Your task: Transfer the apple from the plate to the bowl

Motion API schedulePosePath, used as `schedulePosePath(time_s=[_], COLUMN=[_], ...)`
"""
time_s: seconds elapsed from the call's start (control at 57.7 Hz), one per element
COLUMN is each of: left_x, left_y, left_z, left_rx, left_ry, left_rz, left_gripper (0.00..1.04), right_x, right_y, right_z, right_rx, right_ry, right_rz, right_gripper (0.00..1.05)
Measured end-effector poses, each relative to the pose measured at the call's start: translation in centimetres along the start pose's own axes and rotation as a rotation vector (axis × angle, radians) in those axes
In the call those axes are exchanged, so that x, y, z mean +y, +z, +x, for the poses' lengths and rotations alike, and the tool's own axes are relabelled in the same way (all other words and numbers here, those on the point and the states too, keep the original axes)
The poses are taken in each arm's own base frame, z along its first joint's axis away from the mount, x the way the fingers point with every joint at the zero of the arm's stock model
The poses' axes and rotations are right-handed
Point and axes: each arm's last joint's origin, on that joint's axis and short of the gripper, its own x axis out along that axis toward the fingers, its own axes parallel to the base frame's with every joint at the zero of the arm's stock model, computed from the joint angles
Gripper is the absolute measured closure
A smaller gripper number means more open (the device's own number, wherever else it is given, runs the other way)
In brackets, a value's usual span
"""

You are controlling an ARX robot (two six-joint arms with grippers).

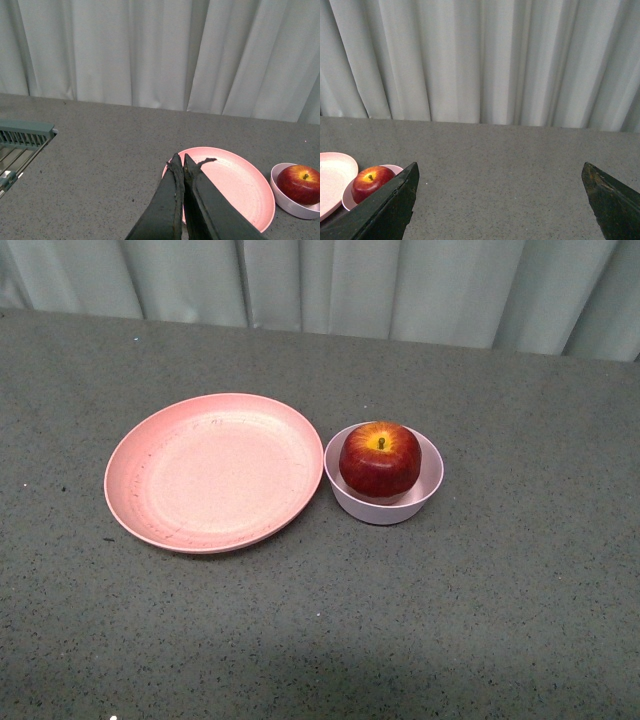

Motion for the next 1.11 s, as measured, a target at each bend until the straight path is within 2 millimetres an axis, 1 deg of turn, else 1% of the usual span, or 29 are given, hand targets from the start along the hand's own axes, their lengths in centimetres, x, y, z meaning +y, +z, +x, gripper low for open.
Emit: schedulePosePath(time_s=[0.052, 0.104, 0.26, 0.277, 0.312, 0.364, 0.433, 0.468, 0.554, 0.624, 0.675, 0.693, 0.71, 0.745, 0.797, 1.108], left_x=[0.00, 0.00, 0.00, 0.00, 0.00, 0.00, 0.00, 0.00, 0.00, 0.00, 0.00, 0.00, 0.00, 0.00, 0.00, 0.00], left_y=[-0.24, -0.11, -0.07, -0.07, -0.07, -0.07, -0.07, -0.07, -0.07, -0.07, -0.07, -0.07, -0.07, -0.07, -0.07, -0.07], left_z=[-0.36, -0.65, -0.73, -0.73, -0.73, -0.74, -0.74, -0.74, -0.74, -0.74, -0.74, -0.74, -0.74, -0.74, -0.74, -0.74], left_rx=[0.017, -0.004, -0.011, -0.011, -0.011, -0.011, -0.011, -0.011, -0.011, -0.011, -0.011, -0.011, -0.011, -0.011, -0.011, -0.011], left_ry=[-0.001, -0.001, -0.001, -0.001, -0.001, -0.001, -0.001, -0.001, -0.001, -0.001, -0.001, -0.001, -0.001, -0.001, -0.001, -0.001], left_rz=[0.000, 0.000, 0.000, 0.000, 0.000, 0.000, 0.000, 0.000, 0.000, 0.000, 0.000, 0.000, 0.000, 0.000, 0.002, 0.002], left_gripper=[1.01, 1.01, 1.01, 0.99, 0.90, 0.79, 0.68, 0.61, 0.48, 0.30, 0.20, 0.18, 0.13, 0.05, 0.07, 0.07], right_x=[0.00, 0.00, 0.00, 0.00, 0.00, 0.00, 0.00, 0.00, 0.00, 0.00, 0.00, 0.00, 0.00, 0.00, 0.00, 0.00], right_y=[0.00, 0.00, 0.00, 0.00, 0.00, 0.00, 0.00, 0.00, 0.00, 0.00, 0.00, 0.00, 0.00, 0.00, 0.00, 0.00], right_z=[0.00, 0.00, 0.00, 0.00, 0.00, 0.00, 0.00, 0.00, 0.00, 0.00, 0.00, 0.00, 0.00, 0.00, 0.00, 0.00], right_rx=[0.000, 0.000, 0.000, 0.000, 0.000, 0.000, 0.000, 0.000, 0.000, 0.000, 0.000, 0.000, 0.000, 0.000, 0.000, 0.000], right_ry=[0.000, 0.000, 0.000, 0.000, 0.000, 0.000, 0.000, 0.000, 0.000, 0.000, 0.000, 0.000, 0.000, 0.000, 0.000, 0.000], right_rz=[0.000, 0.000, 0.000, 0.000, 0.000, 0.000, 0.000, 0.000, 0.000, 0.000, 0.000, 0.000, 0.000, 0.000, 0.000, 0.000], right_gripper=[0.09, 0.09, 0.09, 0.09, 0.09, 0.09, 0.09, 0.09, 0.09, 0.09, 0.09, 0.09, 0.09, 0.09, 0.09, 0.09])
